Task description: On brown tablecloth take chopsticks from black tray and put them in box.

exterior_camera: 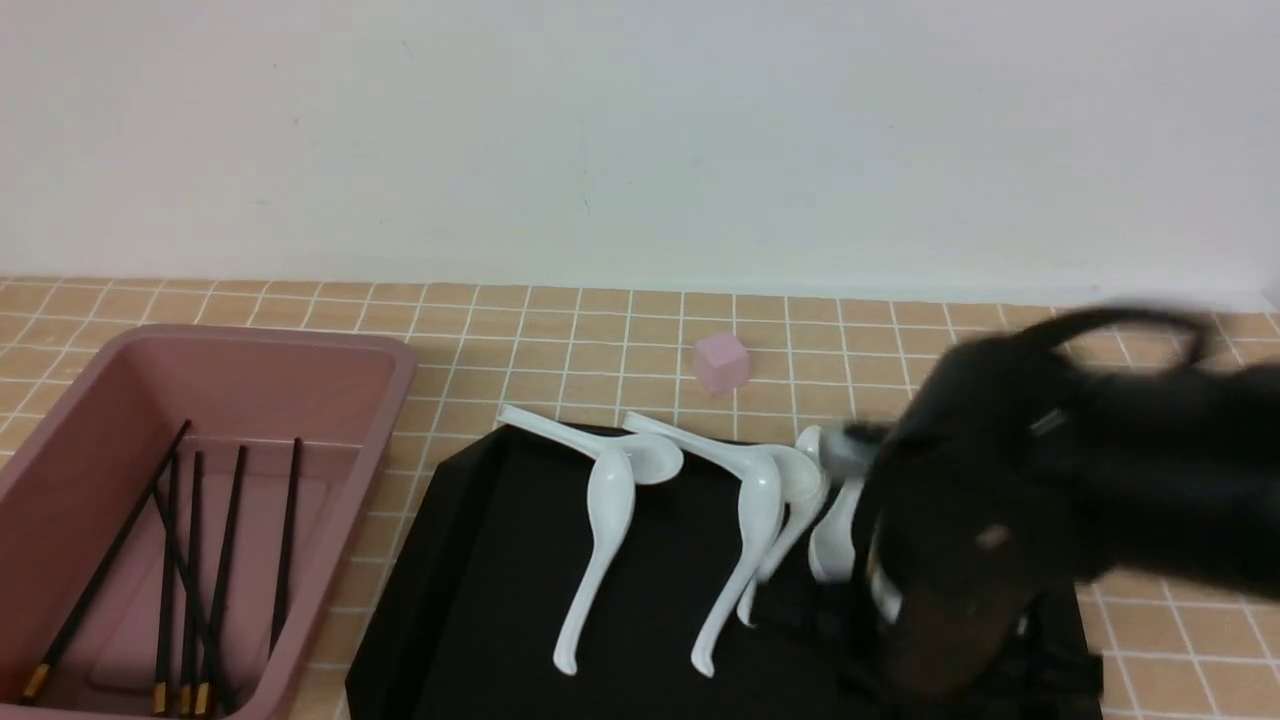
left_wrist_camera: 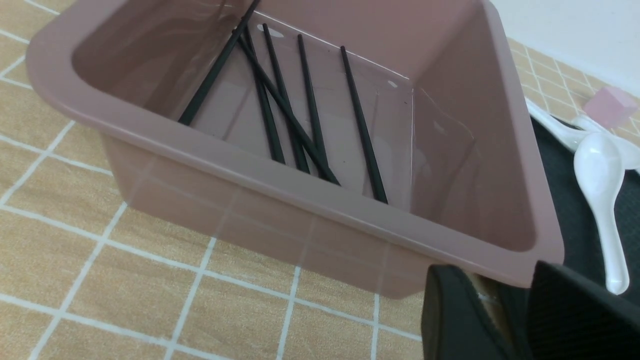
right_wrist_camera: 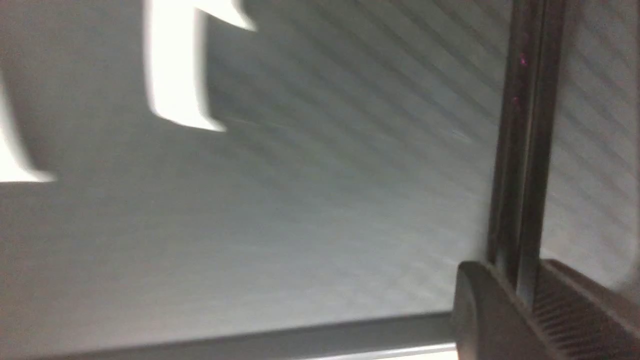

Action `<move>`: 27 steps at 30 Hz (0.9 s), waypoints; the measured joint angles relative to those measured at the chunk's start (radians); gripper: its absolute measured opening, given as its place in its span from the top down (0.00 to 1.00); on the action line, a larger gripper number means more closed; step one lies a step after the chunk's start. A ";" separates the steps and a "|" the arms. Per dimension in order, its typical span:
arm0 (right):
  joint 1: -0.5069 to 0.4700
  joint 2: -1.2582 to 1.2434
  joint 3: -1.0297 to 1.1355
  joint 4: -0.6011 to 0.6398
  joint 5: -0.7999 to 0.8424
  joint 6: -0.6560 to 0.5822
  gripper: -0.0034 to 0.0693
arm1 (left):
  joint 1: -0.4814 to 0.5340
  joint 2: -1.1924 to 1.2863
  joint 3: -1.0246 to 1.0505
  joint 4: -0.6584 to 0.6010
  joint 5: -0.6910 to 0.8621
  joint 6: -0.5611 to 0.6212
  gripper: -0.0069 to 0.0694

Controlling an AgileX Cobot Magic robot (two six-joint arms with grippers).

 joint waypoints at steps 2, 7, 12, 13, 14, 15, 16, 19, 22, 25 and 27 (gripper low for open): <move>0.000 -0.031 -0.054 0.008 -0.064 -0.057 0.78 | 0.000 0.000 0.000 0.000 0.000 0.000 0.60; 0.007 -0.002 -0.231 0.155 -0.271 -0.337 0.78 | 0.000 0.000 0.000 0.000 0.000 0.000 0.60; 0.063 0.185 -0.440 0.379 -0.379 -0.697 0.78 | 0.000 0.000 0.000 0.000 0.000 0.000 0.60; 0.075 0.232 -0.478 0.414 -0.398 -0.753 0.78 | 0.000 0.000 0.000 0.000 0.000 0.000 0.60; 0.083 0.261 -0.501 0.432 -0.409 -0.783 0.78 | 0.000 0.000 0.000 0.000 0.000 0.000 0.60; 0.095 0.319 -0.546 0.467 -0.428 -0.838 0.78 | 0.000 0.000 0.000 0.000 0.000 0.000 0.60; 0.104 0.367 -0.584 0.489 -0.438 -0.883 0.78 | 0.000 0.000 0.000 0.000 0.000 0.000 0.60; 0.120 0.494 -0.689 0.547 -0.467 -0.993 0.78 | 0.000 0.000 0.000 0.000 0.000 0.000 0.60; 0.126 0.605 -0.785 0.596 -0.501 -1.069 0.78 | 0.000 0.000 0.000 0.000 0.000 0.000 0.60; 0.126 0.695 -0.861 0.621 -0.524 -1.106 0.78 | 0.000 0.000 0.000 0.000 0.000 0.000 0.60; 0.126 0.727 -0.884 0.624 -0.540 -1.116 0.77 | 0.000 0.000 0.000 0.000 0.000 0.000 0.60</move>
